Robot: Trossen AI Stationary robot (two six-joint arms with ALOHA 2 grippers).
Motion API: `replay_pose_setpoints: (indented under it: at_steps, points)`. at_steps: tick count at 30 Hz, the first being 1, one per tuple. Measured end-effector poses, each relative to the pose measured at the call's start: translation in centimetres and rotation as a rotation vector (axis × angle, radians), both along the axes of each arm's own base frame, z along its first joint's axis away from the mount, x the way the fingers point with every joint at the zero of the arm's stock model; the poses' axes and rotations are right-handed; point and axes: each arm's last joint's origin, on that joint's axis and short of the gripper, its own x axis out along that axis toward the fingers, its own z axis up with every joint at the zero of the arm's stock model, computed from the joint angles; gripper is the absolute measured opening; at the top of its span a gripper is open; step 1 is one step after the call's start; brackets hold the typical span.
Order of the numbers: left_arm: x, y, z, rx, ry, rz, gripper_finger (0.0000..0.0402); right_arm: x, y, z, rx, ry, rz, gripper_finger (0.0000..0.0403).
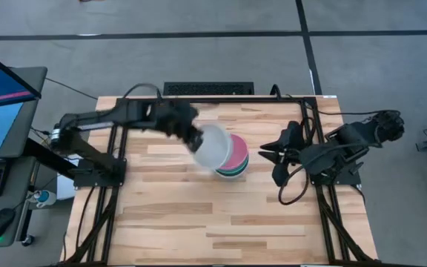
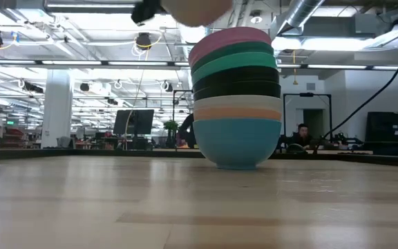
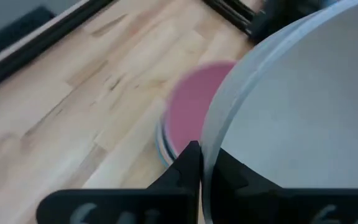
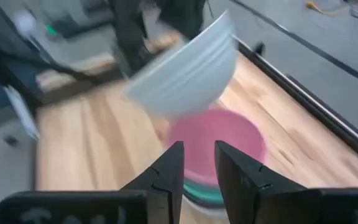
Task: Nest bowls inside each other
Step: Stack the white bowl on top of the pink bowl
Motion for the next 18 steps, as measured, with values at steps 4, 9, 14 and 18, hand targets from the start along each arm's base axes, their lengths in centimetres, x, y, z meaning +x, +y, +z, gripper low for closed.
replay_pose_setpoints:
  at_steps: [4,9,14,18]
  points:
    - [2.6,3.0,-0.5,-0.069,-0.006,0.027,0.0,-0.7,-0.5,-0.8,-0.047,0.104,-0.025,0.0111]
    - [6.2,2.8,-0.9,-0.079,0.074,-0.048,0.0,-0.9,-1.6,-1.2,-0.077,0.131,-0.145,0.0111]
    - [7.7,3.2,-2.5,-0.128,0.283,-0.049,0.0,-0.9,-2.6,-1.4,-0.147,0.15,-0.226,0.0111]
    - [9.0,3.6,-3.7,-0.147,0.316,-0.048,0.0,-0.6,-3.3,-1.9,-0.229,0.194,-0.296,0.0111]
